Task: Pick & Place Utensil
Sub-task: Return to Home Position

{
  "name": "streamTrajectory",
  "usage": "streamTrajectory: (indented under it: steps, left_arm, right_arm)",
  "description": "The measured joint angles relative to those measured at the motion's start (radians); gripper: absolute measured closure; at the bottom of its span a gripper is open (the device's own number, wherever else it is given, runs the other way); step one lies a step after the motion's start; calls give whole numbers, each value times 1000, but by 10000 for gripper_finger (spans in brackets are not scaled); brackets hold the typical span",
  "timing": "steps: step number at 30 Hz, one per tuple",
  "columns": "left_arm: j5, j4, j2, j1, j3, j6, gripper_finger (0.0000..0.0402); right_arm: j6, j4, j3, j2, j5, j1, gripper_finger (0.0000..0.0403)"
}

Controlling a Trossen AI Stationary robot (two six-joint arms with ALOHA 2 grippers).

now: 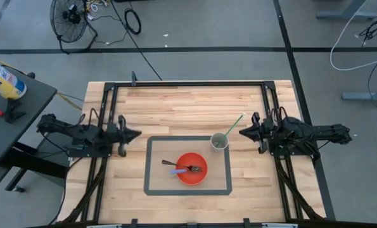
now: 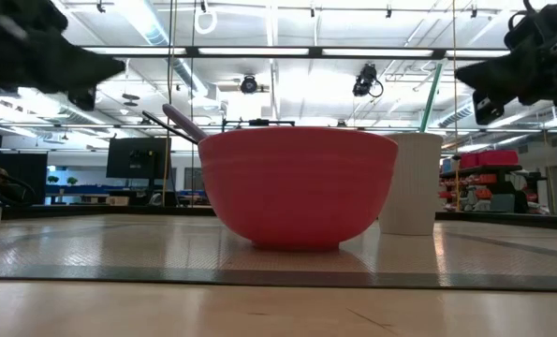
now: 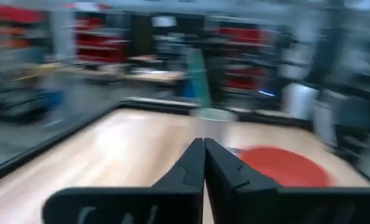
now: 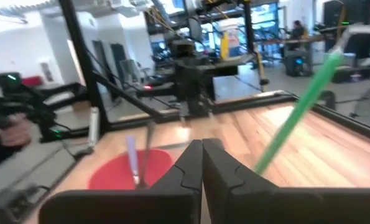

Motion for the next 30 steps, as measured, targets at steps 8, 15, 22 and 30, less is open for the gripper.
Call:
streamTrajectory:
  steps: [8, 15, 22, 30]
  left_arm:
    - [340, 68, 0, 50, -1, 86, 397]
    - [437, 67, -2, 180, -1, 77, 396]
    - [557, 8, -3, 276, -2, 41, 396]
    - [534, -8, -2, 312, -2, 73, 398]
  right_arm:
    - [-104, -32, 0, 1, 40, 0, 390]
    - [-104, -32, 0, 2, 35, 0, 390]
    - [-104, -32, 0, 2, 35, 0, 390]
    - [-105, -32, 0, 2, 35, 0, 389]
